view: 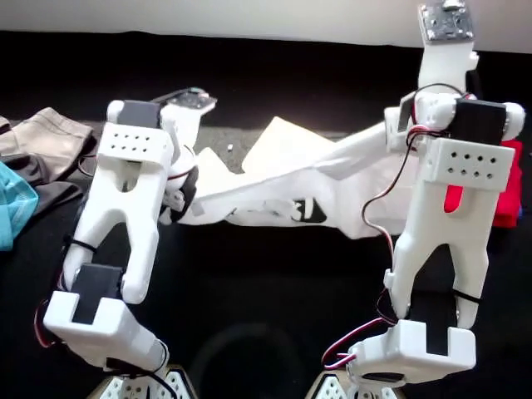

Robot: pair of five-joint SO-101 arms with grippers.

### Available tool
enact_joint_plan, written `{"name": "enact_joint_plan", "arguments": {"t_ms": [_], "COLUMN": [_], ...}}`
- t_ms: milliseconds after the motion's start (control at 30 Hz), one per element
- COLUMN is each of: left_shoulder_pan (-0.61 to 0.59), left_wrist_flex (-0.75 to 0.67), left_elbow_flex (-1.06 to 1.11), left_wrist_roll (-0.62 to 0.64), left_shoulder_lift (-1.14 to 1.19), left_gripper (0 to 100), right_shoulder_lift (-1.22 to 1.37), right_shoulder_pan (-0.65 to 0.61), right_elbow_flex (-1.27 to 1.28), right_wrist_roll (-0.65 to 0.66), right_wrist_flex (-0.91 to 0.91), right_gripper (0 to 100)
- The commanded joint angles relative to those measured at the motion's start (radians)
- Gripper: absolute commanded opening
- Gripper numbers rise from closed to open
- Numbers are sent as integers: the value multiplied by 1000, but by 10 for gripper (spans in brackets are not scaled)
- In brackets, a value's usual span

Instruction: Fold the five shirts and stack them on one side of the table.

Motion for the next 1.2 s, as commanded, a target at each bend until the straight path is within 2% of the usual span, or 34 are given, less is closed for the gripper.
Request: {"name": "enact_joint_plan", "arguments": {"t_ms": [0, 200, 433, 633, 767, 967, 1167], "left_shoulder_pan": [12, 8, -39, -111, -108, -108, -108], "left_wrist_flex": [-104, -132, -52, -40, -68, -117, -92], "left_elbow_flex": [101, 134, 38, -45, -42, -42, 39], "left_wrist_roll": [2, 2, 2, 6, 9, 48, 48], "left_shoulder_lift": [58, 136, 77, 15, 84, 252, 240], "left_gripper": [13, 18, 200, 193, 193, 193, 192], "right_shoulder_lift": [-15, -16, -16, -16, -22, -165, -239], "right_shoulder_pan": [1, 47, 61, 56, 54, 54, 54], "right_elbow_flex": [176, 378, 397, 397, 397, 407, 476], "right_wrist_roll": [5, 3, 3, 3, 3, 3, 6], "right_wrist_flex": [-64, -171, -176, -176, -174, -170, -170], "right_gripper": [5, 5, 5, 5, 5, 5, 5]}}
